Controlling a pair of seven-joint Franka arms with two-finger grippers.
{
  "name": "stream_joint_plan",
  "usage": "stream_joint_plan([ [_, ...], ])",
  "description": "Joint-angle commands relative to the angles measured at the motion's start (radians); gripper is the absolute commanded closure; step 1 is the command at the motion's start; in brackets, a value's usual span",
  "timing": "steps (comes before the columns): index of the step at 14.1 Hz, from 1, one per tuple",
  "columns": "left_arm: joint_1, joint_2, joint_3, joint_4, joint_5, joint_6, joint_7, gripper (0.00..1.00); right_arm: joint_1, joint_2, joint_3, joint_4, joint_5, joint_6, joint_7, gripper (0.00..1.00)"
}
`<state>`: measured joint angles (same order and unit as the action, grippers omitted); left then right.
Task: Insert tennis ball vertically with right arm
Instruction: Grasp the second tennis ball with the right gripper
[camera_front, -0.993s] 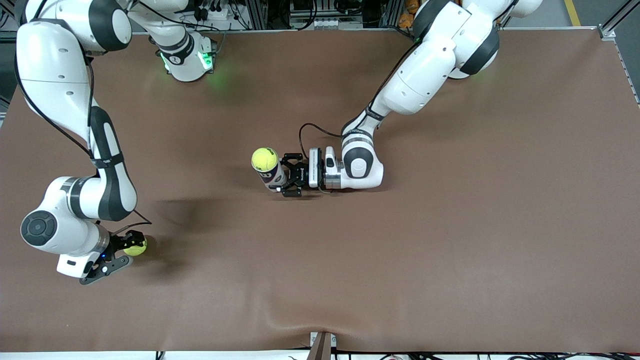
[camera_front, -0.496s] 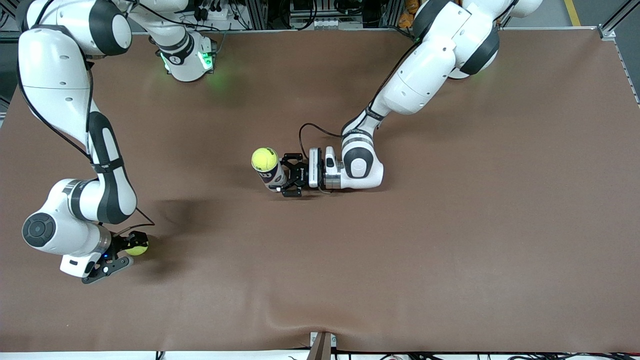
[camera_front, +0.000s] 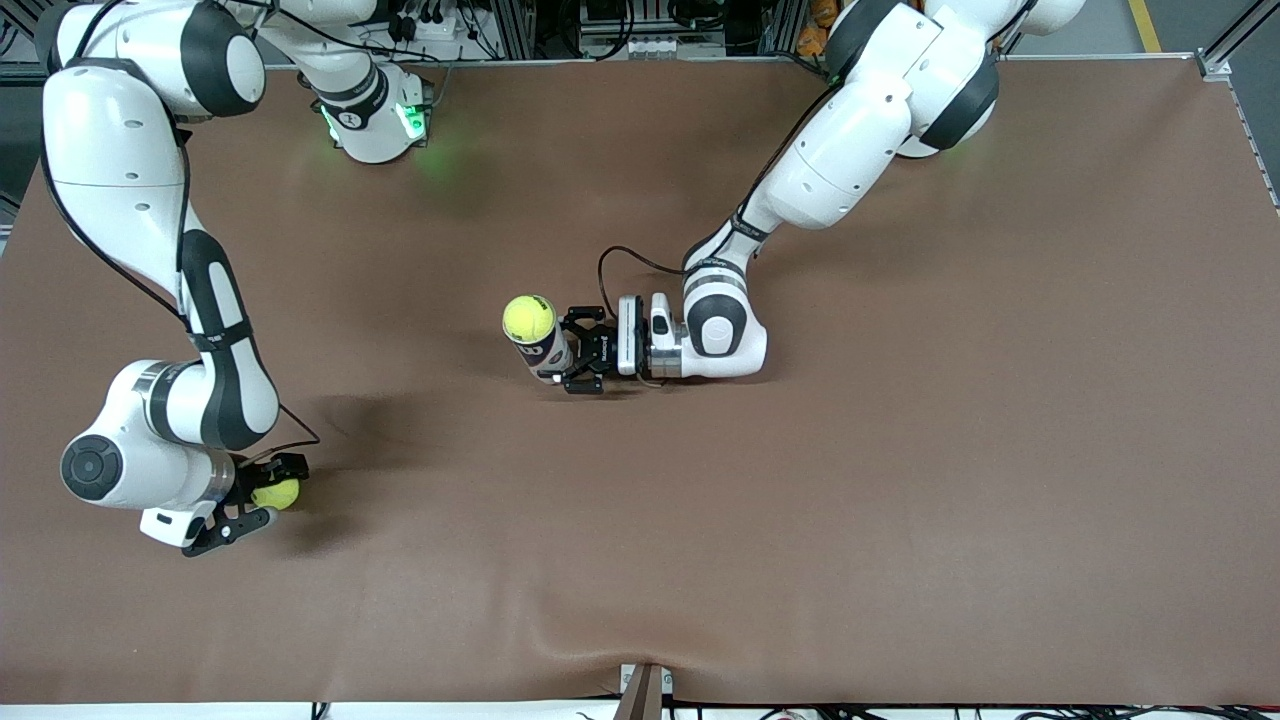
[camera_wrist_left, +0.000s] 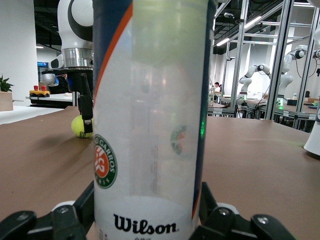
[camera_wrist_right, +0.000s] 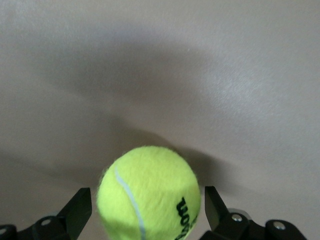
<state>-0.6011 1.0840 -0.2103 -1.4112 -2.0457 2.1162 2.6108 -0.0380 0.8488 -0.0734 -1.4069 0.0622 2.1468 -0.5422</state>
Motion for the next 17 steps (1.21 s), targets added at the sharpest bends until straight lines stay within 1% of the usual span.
stream_joint_plan([
  [1, -0.009, 0.005, 0.009, 0.001, -0.033, -0.015, 0.034, 0.18, -0.016, 0.001, 0.017, 0.006, 0.01, -0.016, 0.019, 0.0],
  [4, -0.009, 0.005, 0.009, 0.001, -0.033, -0.015, 0.034, 0.19, -0.019, 0.001, 0.017, 0.009, 0.044, -0.004, 0.014, 0.0],
  [12, -0.009, 0.005, 0.009, 0.003, -0.033, -0.015, 0.034, 0.19, -0.017, 0.001, 0.017, 0.011, 0.042, 0.015, 0.008, 0.0],
  [13, -0.009, 0.005, 0.009, 0.003, -0.033, -0.015, 0.034, 0.19, -0.016, 0.001, 0.017, 0.012, 0.041, 0.015, 0.008, 0.12],
  [14, -0.009, 0.005, 0.009, 0.003, -0.034, -0.015, 0.034, 0.19, -0.013, 0.001, 0.017, 0.017, 0.039, 0.015, 0.008, 0.29],
  [15, -0.009, 0.005, 0.009, 0.001, -0.034, -0.015, 0.034, 0.19, -0.014, 0.0, 0.017, 0.026, 0.039, 0.015, 0.01, 0.4],
  [16, -0.009, 0.005, 0.009, 0.001, -0.034, -0.015, 0.034, 0.19, -0.016, -0.001, 0.017, 0.032, 0.039, 0.013, 0.008, 0.47],
  [17, -0.009, 0.005, 0.009, 0.001, -0.034, -0.015, 0.034, 0.19, -0.016, -0.004, 0.017, 0.032, 0.039, 0.013, 0.01, 0.49],
])
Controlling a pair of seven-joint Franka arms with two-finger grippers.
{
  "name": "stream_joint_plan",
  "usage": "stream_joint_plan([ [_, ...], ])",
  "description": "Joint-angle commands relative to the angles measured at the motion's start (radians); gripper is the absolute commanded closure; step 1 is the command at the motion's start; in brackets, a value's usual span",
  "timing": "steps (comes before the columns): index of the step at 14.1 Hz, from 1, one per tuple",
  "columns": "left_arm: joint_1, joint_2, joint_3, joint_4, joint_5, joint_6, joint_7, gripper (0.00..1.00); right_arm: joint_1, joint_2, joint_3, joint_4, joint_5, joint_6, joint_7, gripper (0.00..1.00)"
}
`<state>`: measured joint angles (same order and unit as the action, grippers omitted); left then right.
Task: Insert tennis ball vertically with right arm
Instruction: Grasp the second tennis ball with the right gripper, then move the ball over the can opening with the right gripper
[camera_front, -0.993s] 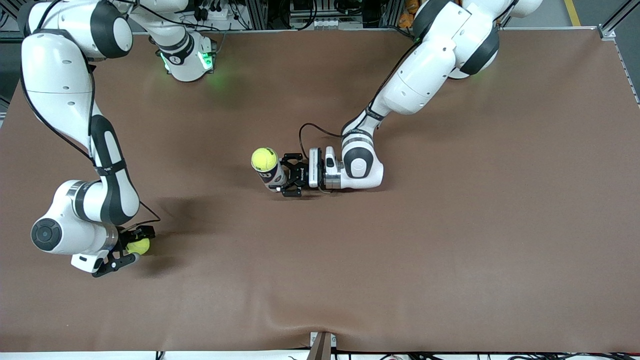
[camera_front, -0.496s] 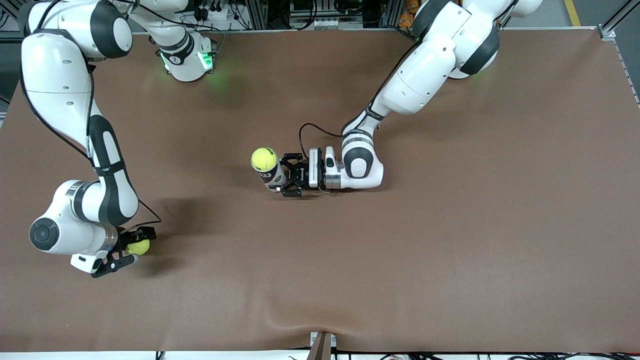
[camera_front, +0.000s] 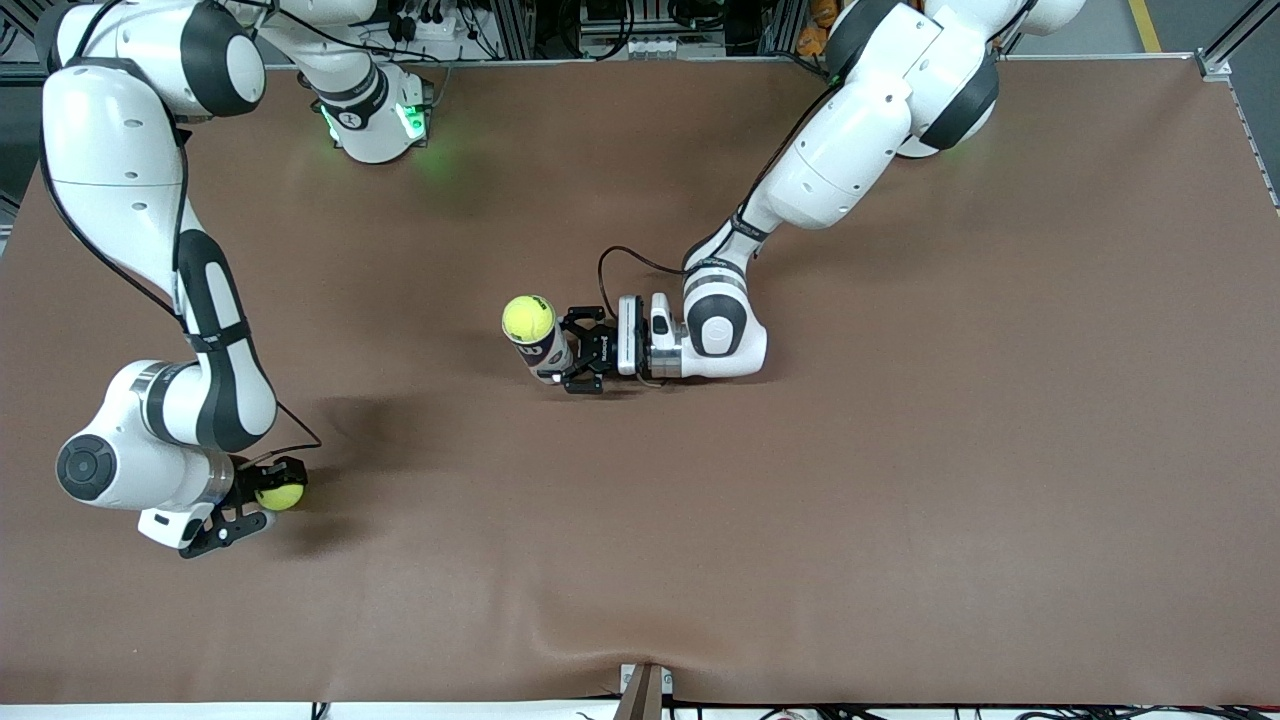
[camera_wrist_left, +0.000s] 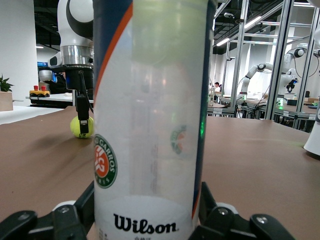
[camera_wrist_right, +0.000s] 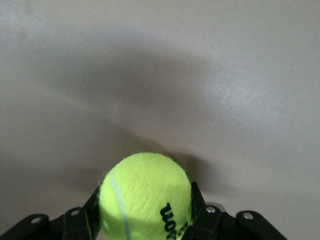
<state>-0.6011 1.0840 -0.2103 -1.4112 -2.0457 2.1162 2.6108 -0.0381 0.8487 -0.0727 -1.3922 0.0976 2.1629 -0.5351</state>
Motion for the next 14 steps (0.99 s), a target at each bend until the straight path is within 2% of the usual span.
stream_joint_plan([
  [1, -0.009, 0.005, 0.009, 0.003, -0.034, -0.015, 0.034, 0.19, -0.014, -0.008, 0.016, 0.018, 0.005, -0.006, 0.006, 0.49],
  [5, -0.009, 0.007, 0.009, 0.002, -0.034, -0.015, 0.034, 0.19, 0.018, -0.078, 0.019, 0.018, 0.013, -0.052, 0.117, 0.49],
  [8, -0.011, 0.011, 0.009, 0.003, -0.034, -0.015, 0.034, 0.19, 0.073, -0.164, 0.019, 0.016, 0.014, -0.194, 0.324, 0.49],
  [14, -0.011, 0.013, 0.009, 0.003, -0.034, -0.015, 0.034, 0.19, 0.219, -0.341, 0.019, 0.009, 0.014, -0.362, 0.697, 0.49],
])
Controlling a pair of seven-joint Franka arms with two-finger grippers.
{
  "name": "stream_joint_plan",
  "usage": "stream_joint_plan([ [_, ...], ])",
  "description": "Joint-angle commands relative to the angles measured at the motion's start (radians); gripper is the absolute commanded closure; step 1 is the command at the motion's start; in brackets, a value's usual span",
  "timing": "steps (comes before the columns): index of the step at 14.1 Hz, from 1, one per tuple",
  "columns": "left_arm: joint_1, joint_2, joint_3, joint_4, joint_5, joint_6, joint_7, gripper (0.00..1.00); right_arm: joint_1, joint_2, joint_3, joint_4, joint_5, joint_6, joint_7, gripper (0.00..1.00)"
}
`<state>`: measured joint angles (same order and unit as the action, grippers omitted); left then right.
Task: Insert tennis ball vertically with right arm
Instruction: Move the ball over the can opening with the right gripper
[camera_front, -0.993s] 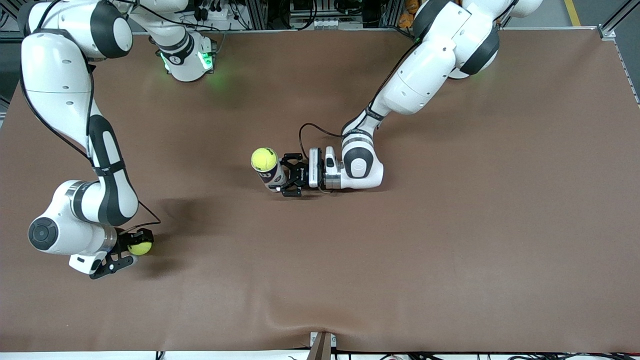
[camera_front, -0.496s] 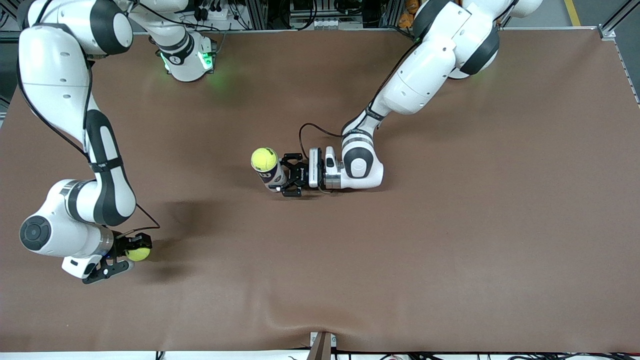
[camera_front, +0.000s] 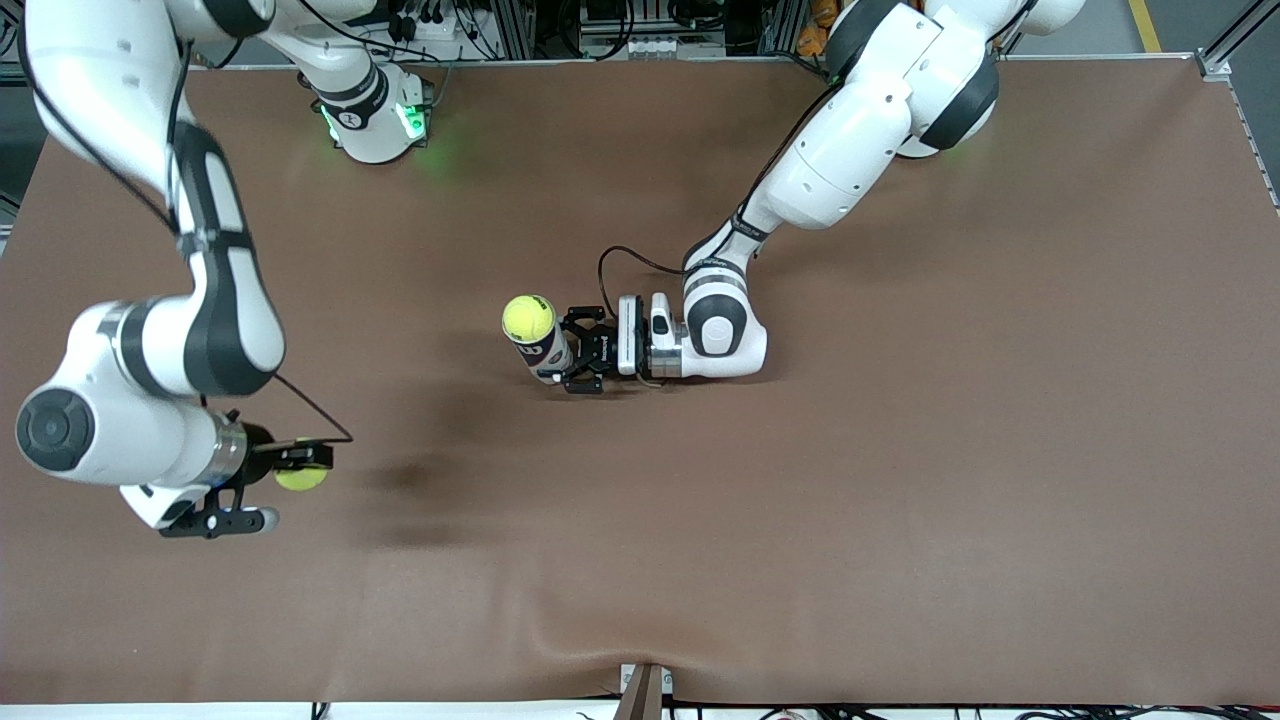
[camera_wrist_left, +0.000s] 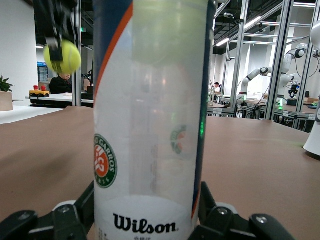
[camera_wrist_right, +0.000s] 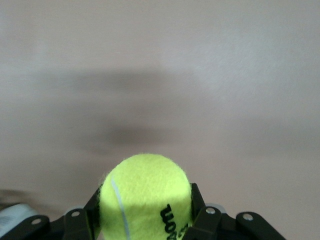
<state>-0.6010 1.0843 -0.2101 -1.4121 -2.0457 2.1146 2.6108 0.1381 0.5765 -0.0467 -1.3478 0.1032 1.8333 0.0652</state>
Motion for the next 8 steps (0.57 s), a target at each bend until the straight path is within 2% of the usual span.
stream_joint_plan([
  [1, -0.011, 0.012, 0.009, 0.004, -0.034, -0.013, 0.034, 0.19, 0.069, -0.096, -0.007, -0.037, 0.009, -0.066, 0.144, 0.49],
  [5, -0.011, 0.012, 0.009, 0.004, -0.034, -0.013, 0.034, 0.19, 0.202, -0.167, -0.007, -0.04, 0.009, -0.192, 0.393, 0.49],
  [8, -0.011, 0.012, 0.009, 0.002, -0.033, -0.013, 0.034, 0.19, 0.326, -0.165, -0.007, -0.054, 0.009, -0.256, 0.663, 0.51],
])
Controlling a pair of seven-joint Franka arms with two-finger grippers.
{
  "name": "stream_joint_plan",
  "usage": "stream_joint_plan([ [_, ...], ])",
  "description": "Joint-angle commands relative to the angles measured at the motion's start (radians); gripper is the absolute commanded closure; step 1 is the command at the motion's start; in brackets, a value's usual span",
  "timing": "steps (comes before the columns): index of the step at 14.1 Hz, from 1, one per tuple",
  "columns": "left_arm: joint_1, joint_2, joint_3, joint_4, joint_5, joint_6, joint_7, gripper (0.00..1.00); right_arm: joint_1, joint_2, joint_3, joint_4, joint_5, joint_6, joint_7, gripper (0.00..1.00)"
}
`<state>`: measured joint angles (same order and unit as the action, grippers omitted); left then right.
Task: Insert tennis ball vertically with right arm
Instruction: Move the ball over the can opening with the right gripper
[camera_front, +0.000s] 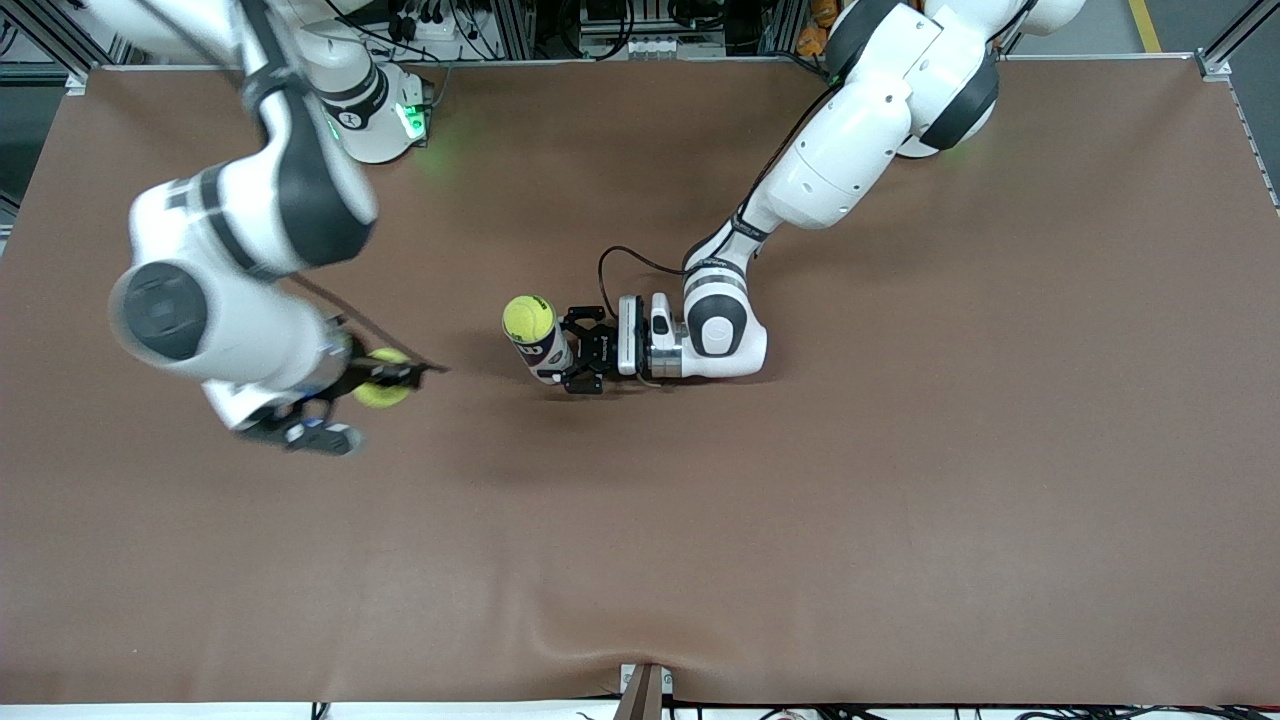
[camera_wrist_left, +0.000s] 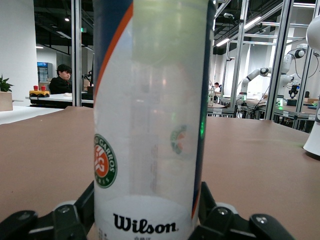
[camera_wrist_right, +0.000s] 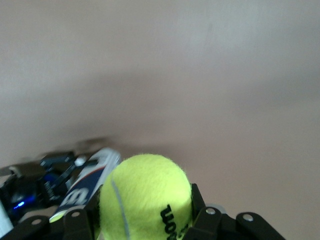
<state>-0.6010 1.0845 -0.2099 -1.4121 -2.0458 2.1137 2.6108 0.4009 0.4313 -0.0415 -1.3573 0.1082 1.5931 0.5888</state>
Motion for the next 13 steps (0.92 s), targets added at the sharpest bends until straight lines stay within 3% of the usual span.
stream_joint_plan([
  [1, -0.01, 0.012, 0.009, 0.002, -0.033, -0.012, 0.034, 0.19, 0.1, -0.019, -0.012, -0.065, 0.004, -0.007, 0.193, 0.52],
  [4, -0.011, 0.012, 0.009, 0.002, -0.033, -0.012, 0.034, 0.2, 0.147, -0.013, -0.011, -0.069, 0.014, -0.005, 0.252, 0.52],
  [7, -0.011, 0.012, 0.009, 0.001, -0.033, -0.012, 0.034, 0.2, 0.168, -0.003, -0.012, -0.069, 0.085, -0.004, 0.295, 0.53],
  [13, -0.011, 0.012, 0.009, 0.002, -0.033, -0.012, 0.034, 0.2, 0.193, 0.04, -0.012, -0.083, 0.087, 0.025, 0.302, 0.51],
])
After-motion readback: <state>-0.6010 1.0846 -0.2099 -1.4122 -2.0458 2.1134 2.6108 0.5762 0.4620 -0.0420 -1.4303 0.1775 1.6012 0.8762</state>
